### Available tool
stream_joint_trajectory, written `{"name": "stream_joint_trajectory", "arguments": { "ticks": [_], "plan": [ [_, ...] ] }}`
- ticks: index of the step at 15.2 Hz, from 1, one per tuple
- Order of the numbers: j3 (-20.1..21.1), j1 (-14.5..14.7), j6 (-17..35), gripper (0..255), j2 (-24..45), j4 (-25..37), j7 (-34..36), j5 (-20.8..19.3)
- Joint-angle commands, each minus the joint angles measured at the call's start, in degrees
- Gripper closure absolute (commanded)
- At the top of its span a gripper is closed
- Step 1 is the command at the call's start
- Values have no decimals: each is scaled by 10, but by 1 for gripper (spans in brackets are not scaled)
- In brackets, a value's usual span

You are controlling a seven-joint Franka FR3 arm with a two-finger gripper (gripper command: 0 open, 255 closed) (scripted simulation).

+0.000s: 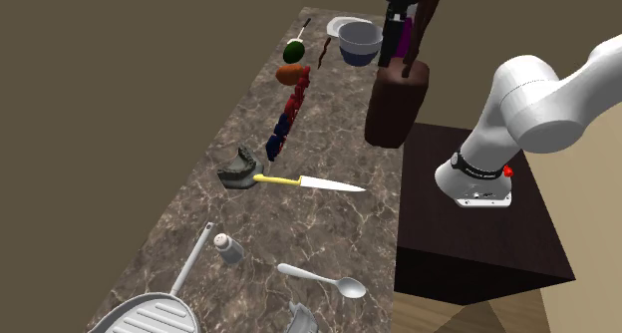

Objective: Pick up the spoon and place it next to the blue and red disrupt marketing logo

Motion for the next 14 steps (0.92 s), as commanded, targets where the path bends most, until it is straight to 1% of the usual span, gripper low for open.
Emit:
{"name": "stream_joint_trajectory", "arguments": {
  "ticks": [1,8,14],
  "plan": [
    [0,0,0,0,0,0,0,0],
    [49,33,80,0,55,-42,64,58],
    [93,61,156,0,127,-55,113,105]
  ]
}}
